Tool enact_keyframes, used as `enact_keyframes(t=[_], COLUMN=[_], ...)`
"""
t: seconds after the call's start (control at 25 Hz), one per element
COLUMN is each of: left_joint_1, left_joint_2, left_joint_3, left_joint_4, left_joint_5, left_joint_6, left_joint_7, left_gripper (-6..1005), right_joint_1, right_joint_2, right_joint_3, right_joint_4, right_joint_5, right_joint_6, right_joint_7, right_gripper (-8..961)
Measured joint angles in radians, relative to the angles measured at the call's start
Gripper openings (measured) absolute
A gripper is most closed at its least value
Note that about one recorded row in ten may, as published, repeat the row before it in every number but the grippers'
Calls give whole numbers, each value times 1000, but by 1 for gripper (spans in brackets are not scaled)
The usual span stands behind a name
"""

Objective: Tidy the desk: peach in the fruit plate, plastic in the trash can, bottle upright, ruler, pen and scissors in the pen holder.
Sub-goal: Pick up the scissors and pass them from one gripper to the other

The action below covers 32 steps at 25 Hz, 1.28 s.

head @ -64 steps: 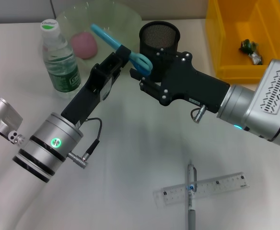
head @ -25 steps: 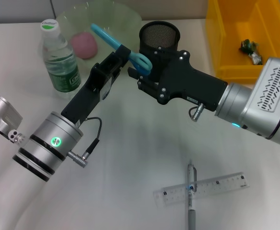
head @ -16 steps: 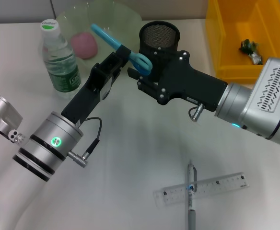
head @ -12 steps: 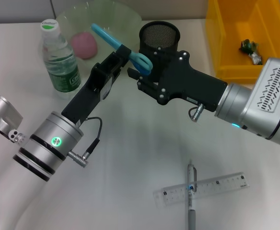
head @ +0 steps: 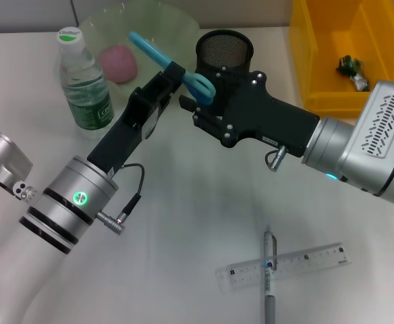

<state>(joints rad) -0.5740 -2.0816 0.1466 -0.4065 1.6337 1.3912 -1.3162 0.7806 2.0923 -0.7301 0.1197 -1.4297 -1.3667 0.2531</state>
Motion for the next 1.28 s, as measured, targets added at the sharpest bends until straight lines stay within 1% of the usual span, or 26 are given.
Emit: enact_keyframes(t=[1.28], left_joint_1=[-1], left_joint_2=[0], left_joint_3=[-5], left_joint_4=[5], left_joint_5=[0], left_joint_6=[-2], left_joint_7=[3], left_gripper=[254], right_joint_1=[10], right_joint_2=[0], right_joint_3=[-6], right_joint_4=[-2], right_joint_5=[0], right_joint_6=[0], right_joint_7=[0], right_gripper=[453])
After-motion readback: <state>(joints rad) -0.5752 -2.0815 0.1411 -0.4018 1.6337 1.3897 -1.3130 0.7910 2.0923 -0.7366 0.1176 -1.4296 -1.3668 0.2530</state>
